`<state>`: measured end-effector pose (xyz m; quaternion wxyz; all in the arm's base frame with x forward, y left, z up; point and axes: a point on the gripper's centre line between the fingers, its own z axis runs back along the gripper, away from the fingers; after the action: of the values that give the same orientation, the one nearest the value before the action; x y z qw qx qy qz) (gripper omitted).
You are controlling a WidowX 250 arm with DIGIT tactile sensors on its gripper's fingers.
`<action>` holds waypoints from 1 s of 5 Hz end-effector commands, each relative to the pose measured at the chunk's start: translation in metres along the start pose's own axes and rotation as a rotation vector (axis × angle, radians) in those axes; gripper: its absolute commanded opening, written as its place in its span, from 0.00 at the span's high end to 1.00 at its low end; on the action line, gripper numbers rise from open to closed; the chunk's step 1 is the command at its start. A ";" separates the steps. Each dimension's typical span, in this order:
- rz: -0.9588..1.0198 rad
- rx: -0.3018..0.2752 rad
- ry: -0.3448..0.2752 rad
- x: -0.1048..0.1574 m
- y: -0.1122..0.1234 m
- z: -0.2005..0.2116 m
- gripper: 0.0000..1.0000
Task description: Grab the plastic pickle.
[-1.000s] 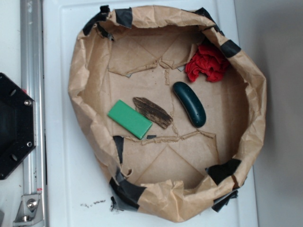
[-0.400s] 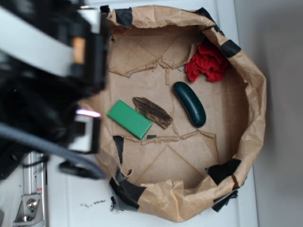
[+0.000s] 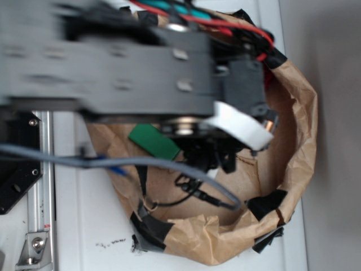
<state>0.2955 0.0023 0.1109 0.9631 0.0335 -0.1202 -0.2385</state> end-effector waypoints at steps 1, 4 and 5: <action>-0.142 -0.064 0.021 -0.013 0.018 -0.082 0.00; -0.100 0.006 0.009 -0.017 0.006 -0.084 1.00; -0.106 0.004 0.009 -0.018 0.001 -0.084 1.00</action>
<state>0.3044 0.0179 0.0221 0.9509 0.0400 -0.1076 -0.2875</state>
